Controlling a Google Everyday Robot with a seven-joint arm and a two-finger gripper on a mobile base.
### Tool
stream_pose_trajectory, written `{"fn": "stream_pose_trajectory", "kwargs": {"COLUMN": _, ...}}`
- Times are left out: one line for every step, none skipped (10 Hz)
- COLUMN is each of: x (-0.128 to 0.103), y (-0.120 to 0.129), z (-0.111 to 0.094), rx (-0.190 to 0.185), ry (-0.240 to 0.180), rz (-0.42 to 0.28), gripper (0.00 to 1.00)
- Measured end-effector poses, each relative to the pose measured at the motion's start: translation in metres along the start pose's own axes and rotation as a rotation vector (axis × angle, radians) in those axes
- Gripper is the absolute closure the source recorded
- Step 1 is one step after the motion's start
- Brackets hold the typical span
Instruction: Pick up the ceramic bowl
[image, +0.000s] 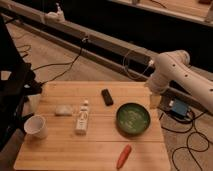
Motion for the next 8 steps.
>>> {"fn": "stream_pose_trajectory", "kwargs": {"x": 0.000, "y": 0.000, "z": 0.000, "rx": 0.001, "ry": 0.003, "rz": -0.001, "gripper": 0.20}}
{"fn": "stream_pose_trajectory", "kwargs": {"x": -0.001, "y": 0.000, "z": -0.001, "rx": 0.001, "ry": 0.004, "rz": -0.013, "gripper": 0.20}}
{"fn": "stream_pose_trajectory", "kwargs": {"x": -0.005, "y": 0.002, "z": 0.000, "rx": -0.002, "ry": -0.003, "rz": -0.046, "gripper": 0.20}}
{"fn": "stream_pose_trajectory", "kwargs": {"x": -0.013, "y": 0.007, "z": 0.002, "rx": -0.012, "ry": -0.017, "rz": -0.101, "gripper": 0.20}}
{"fn": "stream_pose_trajectory", "kwargs": {"x": -0.024, "y": 0.018, "z": 0.007, "rx": -0.029, "ry": -0.033, "rz": -0.188, "gripper": 0.20}}
{"fn": "stream_pose_trajectory", "kwargs": {"x": -0.033, "y": 0.036, "z": 0.017, "rx": -0.060, "ry": -0.051, "rz": -0.289, "gripper": 0.20}}
{"fn": "stream_pose_trajectory", "kwargs": {"x": -0.038, "y": 0.054, "z": 0.027, "rx": -0.093, "ry": -0.060, "rz": -0.369, "gripper": 0.20}}
{"fn": "stream_pose_trajectory", "kwargs": {"x": -0.040, "y": 0.074, "z": 0.040, "rx": -0.133, "ry": -0.066, "rz": -0.443, "gripper": 0.20}}
